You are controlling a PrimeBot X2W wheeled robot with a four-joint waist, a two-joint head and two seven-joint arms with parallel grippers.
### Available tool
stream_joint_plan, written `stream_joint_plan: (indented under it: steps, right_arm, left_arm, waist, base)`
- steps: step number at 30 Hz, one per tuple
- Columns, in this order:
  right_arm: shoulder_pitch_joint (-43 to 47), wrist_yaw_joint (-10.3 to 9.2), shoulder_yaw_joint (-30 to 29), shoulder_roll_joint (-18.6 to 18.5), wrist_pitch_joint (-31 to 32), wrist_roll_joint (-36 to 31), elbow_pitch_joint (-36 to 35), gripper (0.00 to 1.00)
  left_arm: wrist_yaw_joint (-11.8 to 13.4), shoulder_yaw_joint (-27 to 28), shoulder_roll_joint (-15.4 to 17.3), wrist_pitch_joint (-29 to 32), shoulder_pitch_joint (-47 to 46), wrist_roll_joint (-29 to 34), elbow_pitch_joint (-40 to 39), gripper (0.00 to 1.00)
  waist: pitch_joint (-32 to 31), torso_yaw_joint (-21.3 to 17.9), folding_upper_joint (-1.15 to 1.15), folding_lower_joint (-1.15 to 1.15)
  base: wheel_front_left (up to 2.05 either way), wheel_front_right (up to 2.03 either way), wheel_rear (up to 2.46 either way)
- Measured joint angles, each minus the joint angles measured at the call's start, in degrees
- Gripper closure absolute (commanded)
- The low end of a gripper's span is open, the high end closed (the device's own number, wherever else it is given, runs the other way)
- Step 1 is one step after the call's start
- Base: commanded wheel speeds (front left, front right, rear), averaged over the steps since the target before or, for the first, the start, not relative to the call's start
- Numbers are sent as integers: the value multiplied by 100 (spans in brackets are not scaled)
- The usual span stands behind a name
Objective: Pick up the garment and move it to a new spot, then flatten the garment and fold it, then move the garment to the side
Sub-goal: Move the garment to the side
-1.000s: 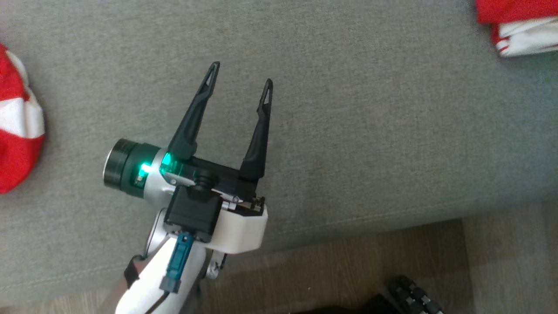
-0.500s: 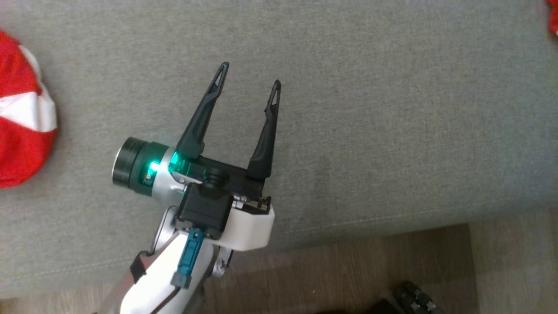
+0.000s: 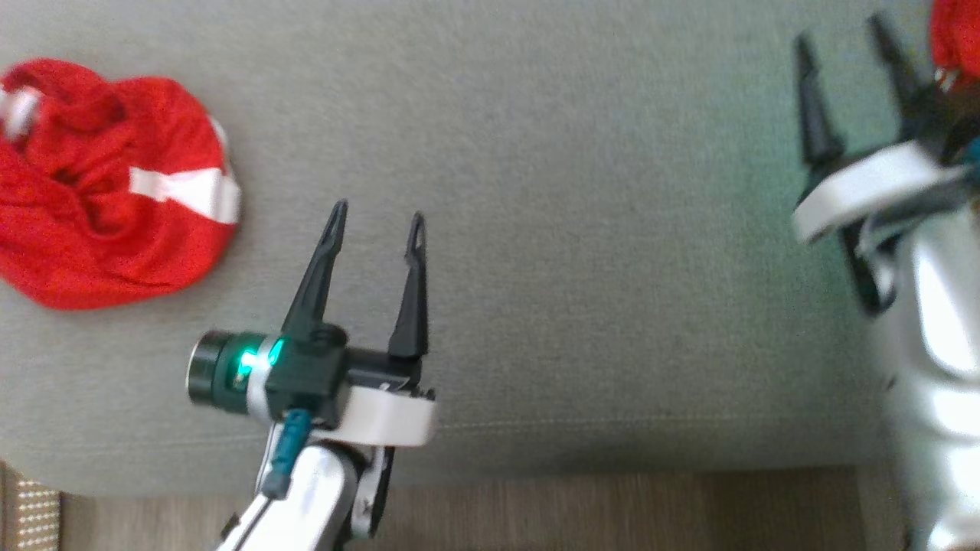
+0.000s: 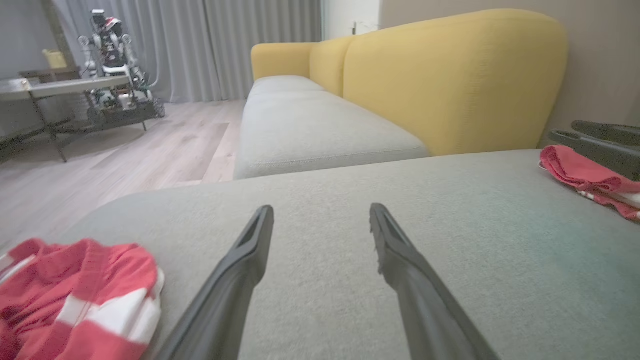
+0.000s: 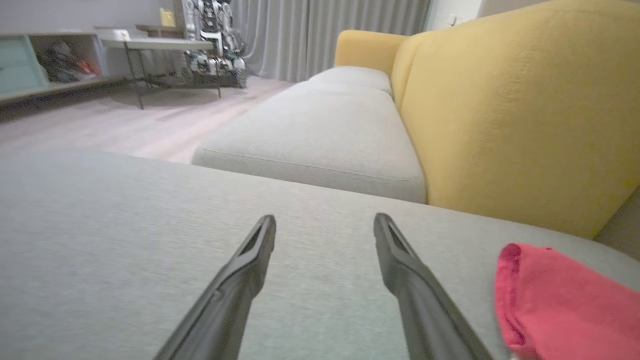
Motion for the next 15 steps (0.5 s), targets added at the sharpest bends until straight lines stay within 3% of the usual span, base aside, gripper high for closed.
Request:
stream_joint_plan:
  steps: [6, 9, 10, 15]
  right_arm:
    - [1404, 0, 75, 479, -25, 316, -1040, 0]
    - [2129, -1, -64, 634, -26, 315, -1438, 0]
    - [2577, -1, -202, 716, -29, 319, -1726, 0]
    - [3515, -1, -336, 831, -38, 526, -2223, 0]
  left_arm:
    - [-312, 634, -210, 0, 669, -401, 237, 0]
    - [-619, 1021, -410, 0, 996, -697, 259, 0]
    - [-849, 1204, -464, 0, 1180, -681, 261, 0]
    - [-1106, 1475, -480, 0, 1619, -156, 272, 0]
  waist:
    - [-697, 265, 0, 0]
    - [-1048, 364, 0, 0]
    - [-1270, 418, 0, 0]
    - [-1778, 482, 0, 0]
  base:
    - [0, 0, 0]
    - [0, 0, 0]
    - [0, 0, 0]
    - [0, 0, 0]
